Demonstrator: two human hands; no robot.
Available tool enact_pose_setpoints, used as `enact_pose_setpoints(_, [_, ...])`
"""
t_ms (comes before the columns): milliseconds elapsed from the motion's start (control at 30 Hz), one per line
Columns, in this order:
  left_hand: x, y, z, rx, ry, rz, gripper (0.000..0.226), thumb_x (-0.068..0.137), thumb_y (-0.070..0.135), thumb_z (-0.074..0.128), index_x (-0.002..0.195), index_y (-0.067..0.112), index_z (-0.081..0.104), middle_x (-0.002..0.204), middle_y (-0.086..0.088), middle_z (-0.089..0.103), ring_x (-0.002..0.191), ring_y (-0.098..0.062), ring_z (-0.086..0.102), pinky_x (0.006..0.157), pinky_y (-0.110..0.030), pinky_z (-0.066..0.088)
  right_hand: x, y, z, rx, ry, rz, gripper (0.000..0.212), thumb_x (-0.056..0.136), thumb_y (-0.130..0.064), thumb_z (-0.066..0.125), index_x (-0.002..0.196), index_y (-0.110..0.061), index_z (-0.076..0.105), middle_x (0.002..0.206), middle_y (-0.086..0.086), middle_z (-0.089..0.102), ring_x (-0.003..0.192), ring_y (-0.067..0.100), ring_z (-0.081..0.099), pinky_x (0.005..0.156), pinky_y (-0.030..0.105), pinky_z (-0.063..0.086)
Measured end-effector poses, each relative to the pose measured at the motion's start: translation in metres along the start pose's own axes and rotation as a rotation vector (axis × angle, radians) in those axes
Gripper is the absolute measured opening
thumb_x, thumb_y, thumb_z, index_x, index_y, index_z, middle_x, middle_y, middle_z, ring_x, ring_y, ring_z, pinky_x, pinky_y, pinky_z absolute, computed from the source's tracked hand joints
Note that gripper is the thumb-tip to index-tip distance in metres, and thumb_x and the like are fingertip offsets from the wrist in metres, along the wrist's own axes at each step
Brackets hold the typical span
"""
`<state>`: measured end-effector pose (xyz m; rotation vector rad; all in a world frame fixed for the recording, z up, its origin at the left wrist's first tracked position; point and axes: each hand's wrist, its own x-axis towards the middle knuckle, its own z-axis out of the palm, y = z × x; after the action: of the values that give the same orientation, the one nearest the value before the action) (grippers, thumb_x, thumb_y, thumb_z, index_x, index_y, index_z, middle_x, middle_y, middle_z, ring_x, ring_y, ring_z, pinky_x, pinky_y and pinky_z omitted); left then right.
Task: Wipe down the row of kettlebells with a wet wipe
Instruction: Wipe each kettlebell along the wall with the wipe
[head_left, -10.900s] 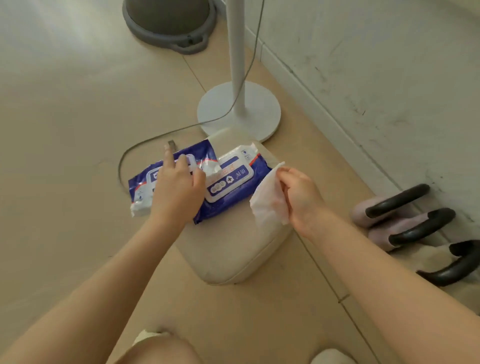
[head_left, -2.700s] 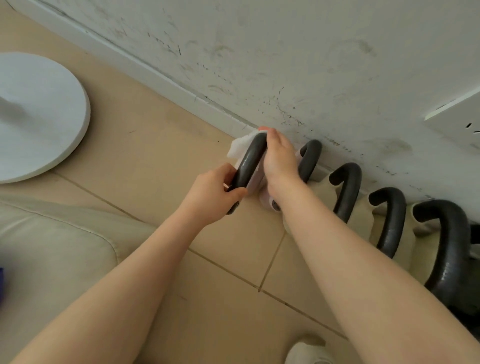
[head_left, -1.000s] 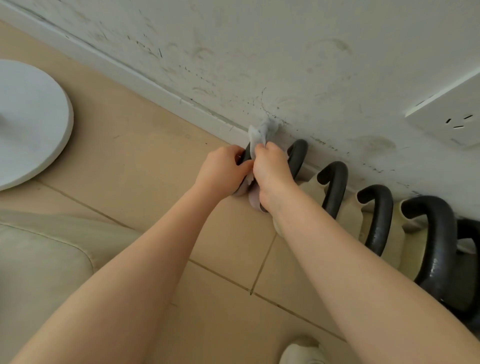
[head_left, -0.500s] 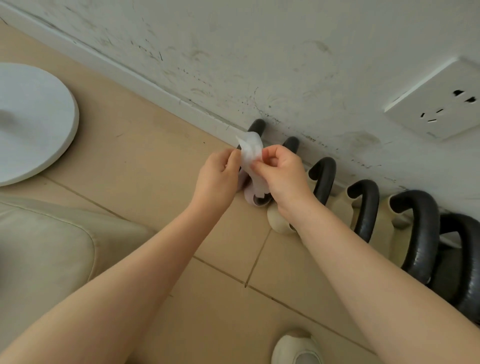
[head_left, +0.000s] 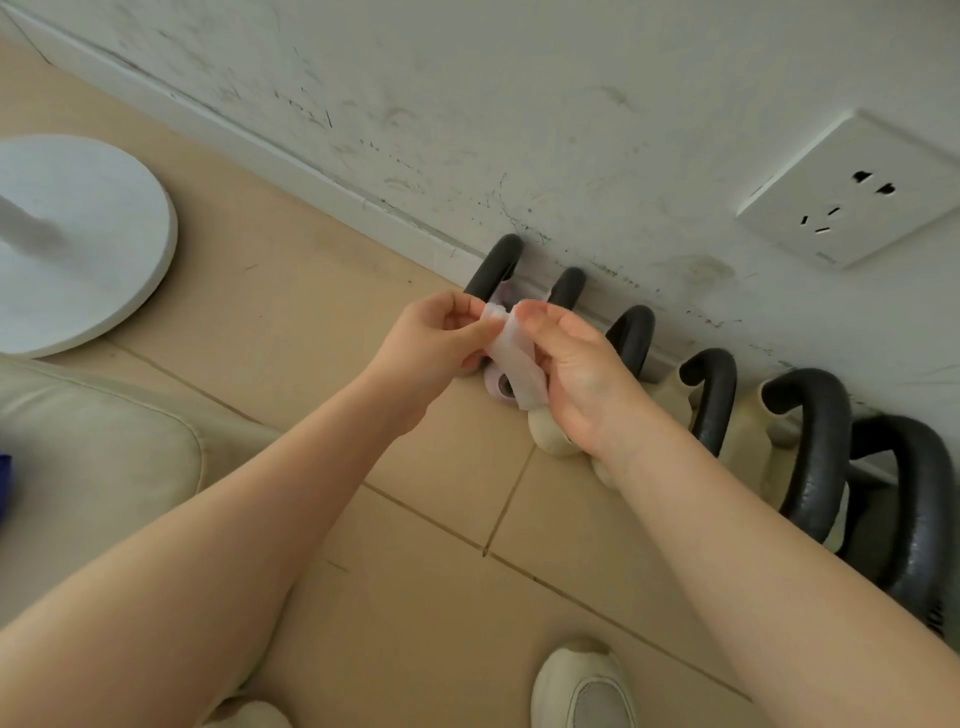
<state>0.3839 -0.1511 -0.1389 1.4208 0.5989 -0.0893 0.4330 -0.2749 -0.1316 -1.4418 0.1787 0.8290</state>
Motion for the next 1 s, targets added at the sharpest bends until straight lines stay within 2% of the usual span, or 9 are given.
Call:
enact_pose_setpoints(100, [-0.002,-0.001,0.006,0.172,-0.031,0.081,0.006,0.085,0.018,0.064,0.08,0.015,0.063,0.068,0.004,0.06,0.056,0.002,0.054,0.056,-0.012,0.045,0.001,0.001,-0.006,-0.08,0.117,0.083,0.031,0.069,-0.029,0.079,0.093,-0.016,0.065,0.102,0.008,0.068,0.102,0.026,0.062,0.093,0.04,0.05])
enact_pose_setpoints(233, [0.0,-0.007,0.009,0.228,-0.015,0.084,0.014,0.085,0.011,0.06,0.074,0.019,0.061,0.07,0.002,0.06,0.062,-0.007,0.052,0.065,-0.021,0.044,-0.002,-0.006,-0.021,-0.271,0.198,-0.008,0.003,0.091,-0.01,0.056,0.091,-0.012,0.059,0.076,0.004,0.058,0.062,0.014,0.055,0.047,0.015,0.046])
enact_pose_setpoints(333, [0.002,-0.012,0.011,0.228,-0.005,0.046,0.021,0.087,0.007,0.052,0.074,0.021,0.061,0.071,0.002,0.062,0.065,-0.008,0.055,0.068,-0.022,0.047,-0.005,-0.007,-0.031,-0.423,0.222,-0.081,0.007,0.093,-0.011,0.051,0.092,-0.013,0.057,0.068,0.0,0.052,0.055,0.011,0.047,0.052,0.017,0.043])
enact_pose_setpoints(467, [0.003,-0.019,0.018,0.176,0.002,-0.021,0.031,0.085,-0.006,0.039,0.083,0.017,0.059,0.074,0.003,0.063,0.066,-0.007,0.06,0.067,-0.019,0.049,-0.006,-0.006,-0.038,-0.343,0.271,-0.123,0.008,0.093,-0.013,0.052,0.091,-0.019,0.055,0.073,-0.004,0.059,0.058,0.009,0.05,0.059,0.025,0.044])
enact_pose_setpoints(600, [0.01,-0.024,0.021,0.144,0.044,-0.066,0.03,0.085,-0.006,0.038,0.1,0.014,0.055,0.085,0.002,0.062,0.078,-0.014,0.061,0.067,-0.021,0.045,-0.003,-0.02,-0.048,-0.575,0.453,-0.564,0.021,0.092,-0.01,0.052,0.108,-0.021,0.045,0.083,-0.003,0.064,0.062,0.012,0.06,0.062,0.029,0.049])
enact_pose_setpoints(700, [0.015,-0.024,0.022,0.143,0.046,-0.1,0.023,0.088,-0.001,0.044,0.1,0.014,0.056,0.088,0.003,0.061,0.079,-0.013,0.059,0.068,-0.02,0.045,0.005,-0.018,-0.049,-1.111,0.316,-0.742,0.037,0.094,-0.007,0.043,0.129,-0.017,0.04,0.103,0.01,0.066,0.079,0.031,0.063,0.063,0.039,0.048])
enact_pose_setpoints(800, [0.018,-0.026,0.022,0.158,0.051,-0.121,0.024,0.088,0.0,0.043,0.101,0.013,0.057,0.093,0.0,0.062,0.085,-0.016,0.061,0.071,-0.021,0.046,0.017,-0.001,-0.045,-1.615,-0.042,-0.581,0.05,0.096,-0.017,0.042,0.141,-0.026,0.022,0.111,0.01,0.064,0.085,0.03,0.063,0.064,0.039,0.05])
enact_pose_setpoints(900, [0.02,-0.03,0.02,0.204,0.041,-0.121,0.023,0.089,0.002,0.042,0.1,0.015,0.058,0.091,0.002,0.063,0.089,-0.017,0.062,0.074,-0.024,0.047,0.025,0.002,-0.051,-1.635,-0.235,-0.557,0.056,0.093,-0.025,0.041,0.143,-0.027,0.017,0.126,0.004,0.059,0.087,0.026,0.064,0.069,0.043,0.054])
enact_pose_setpoints(1000, [0.021,-0.033,0.021,0.247,0.017,-0.113,0.025,0.088,0.002,0.042,0.098,0.015,0.06,0.092,0.002,0.064,0.086,-0.015,0.061,0.074,-0.022,0.047,0.033,-0.004,-0.06,-1.765,-0.146,-0.807,0.047,0.088,-0.018,0.031,0.132,-0.023,0.046,0.114,0.007,0.065,0.096,0.031,0.059,0.079,0.037,0.048])
